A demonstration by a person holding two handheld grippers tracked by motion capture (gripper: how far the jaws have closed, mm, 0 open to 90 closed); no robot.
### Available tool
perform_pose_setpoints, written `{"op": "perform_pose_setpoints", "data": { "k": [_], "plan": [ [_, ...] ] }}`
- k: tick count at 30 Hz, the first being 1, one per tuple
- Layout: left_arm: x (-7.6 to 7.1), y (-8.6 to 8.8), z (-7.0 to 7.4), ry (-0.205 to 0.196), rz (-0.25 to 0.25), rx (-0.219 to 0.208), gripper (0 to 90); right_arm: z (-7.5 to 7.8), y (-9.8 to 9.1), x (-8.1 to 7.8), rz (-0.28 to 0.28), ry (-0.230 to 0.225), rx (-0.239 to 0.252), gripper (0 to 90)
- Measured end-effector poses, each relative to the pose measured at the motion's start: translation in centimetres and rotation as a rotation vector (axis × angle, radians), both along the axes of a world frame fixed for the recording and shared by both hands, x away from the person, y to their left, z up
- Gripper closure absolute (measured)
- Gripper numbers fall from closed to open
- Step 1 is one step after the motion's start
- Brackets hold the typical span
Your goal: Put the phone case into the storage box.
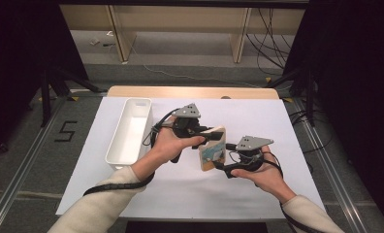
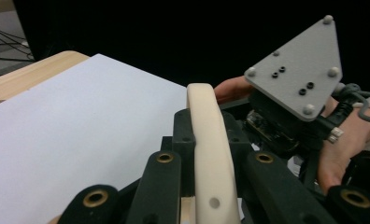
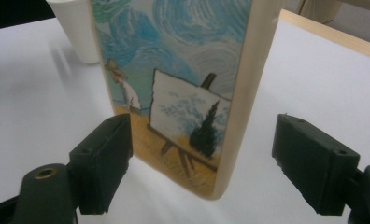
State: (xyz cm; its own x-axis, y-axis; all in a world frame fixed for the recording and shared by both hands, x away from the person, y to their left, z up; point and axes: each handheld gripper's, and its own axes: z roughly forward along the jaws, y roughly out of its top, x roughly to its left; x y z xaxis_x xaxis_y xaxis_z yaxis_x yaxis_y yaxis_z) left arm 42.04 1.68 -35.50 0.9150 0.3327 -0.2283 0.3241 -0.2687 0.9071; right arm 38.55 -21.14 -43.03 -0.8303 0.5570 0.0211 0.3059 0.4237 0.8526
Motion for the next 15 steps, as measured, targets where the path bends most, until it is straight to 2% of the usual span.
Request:
{"op": "perform_pose_setpoints", "data": {
  "k": [15],
  "plan": [
    [-0.64,-1.04,-0.26,0.01,-0.054,0.006,80.1,-0.21,0.16,0.09,0.069,0.02,0.041,24.2]
  ]
}}
